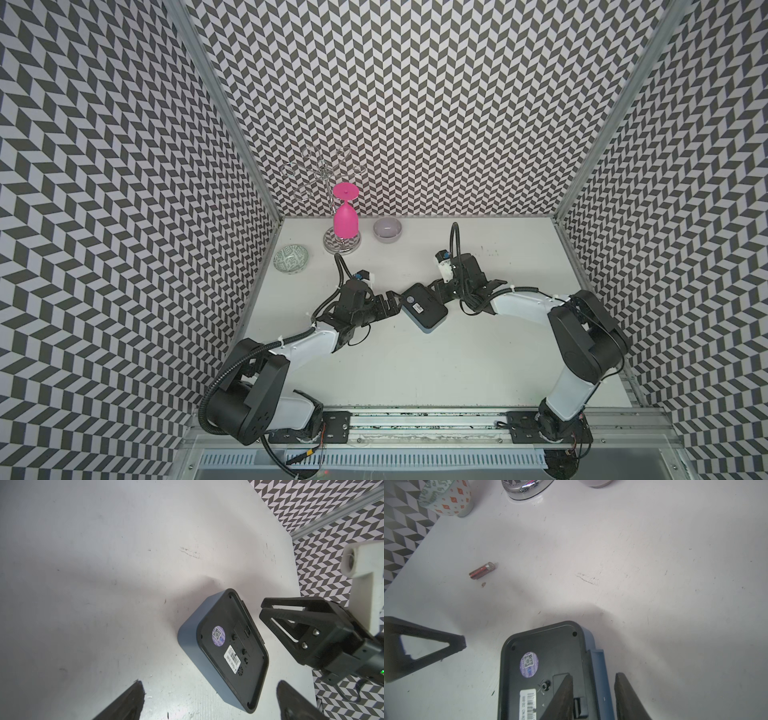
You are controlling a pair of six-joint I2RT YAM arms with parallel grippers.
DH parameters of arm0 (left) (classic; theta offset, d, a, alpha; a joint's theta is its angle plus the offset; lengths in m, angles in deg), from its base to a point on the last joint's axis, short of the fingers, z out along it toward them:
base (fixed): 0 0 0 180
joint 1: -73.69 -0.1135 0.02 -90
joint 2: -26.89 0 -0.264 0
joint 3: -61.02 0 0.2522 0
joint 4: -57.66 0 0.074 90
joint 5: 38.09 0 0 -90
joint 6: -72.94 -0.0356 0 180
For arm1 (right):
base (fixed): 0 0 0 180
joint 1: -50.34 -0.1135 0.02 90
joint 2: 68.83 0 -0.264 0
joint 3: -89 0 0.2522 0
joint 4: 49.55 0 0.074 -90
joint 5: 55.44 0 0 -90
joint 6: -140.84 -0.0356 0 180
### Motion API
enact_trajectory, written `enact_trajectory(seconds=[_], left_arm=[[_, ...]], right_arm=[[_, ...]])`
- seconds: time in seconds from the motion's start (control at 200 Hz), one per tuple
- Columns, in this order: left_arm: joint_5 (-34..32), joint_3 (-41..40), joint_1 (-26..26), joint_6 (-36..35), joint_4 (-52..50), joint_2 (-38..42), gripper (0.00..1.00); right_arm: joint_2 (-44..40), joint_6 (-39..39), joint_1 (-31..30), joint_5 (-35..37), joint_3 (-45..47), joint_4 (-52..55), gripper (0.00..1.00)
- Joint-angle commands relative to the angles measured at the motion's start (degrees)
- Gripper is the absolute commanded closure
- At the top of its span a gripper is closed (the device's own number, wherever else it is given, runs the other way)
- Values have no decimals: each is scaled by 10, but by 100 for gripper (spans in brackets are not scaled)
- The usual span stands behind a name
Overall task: Insert the battery into the alarm
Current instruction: Adjust the alarm at the center of the board.
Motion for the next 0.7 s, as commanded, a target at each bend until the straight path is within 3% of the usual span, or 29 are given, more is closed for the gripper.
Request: enact_trajectory(seconds=[0.0,0.105,0.3,0.371,0.696], left_arm=[[-26,-15,1,-19,30,33,1],[-63,-35,0,-38,33,69,1],[-60,-102,-16,-22,109,140,1],[-63,-104,-16,-21,117,142,1],[-44,-116,-11,-30,171,129,1]], right_arm=[[23,15,-3,-8,-15,8,66],[35,9,-3,-15,-13,5,70],[15,-22,-4,-6,25,-23,78],[1,-39,-4,-10,47,-36,84],[-75,-125,-7,-31,160,-111,88]])
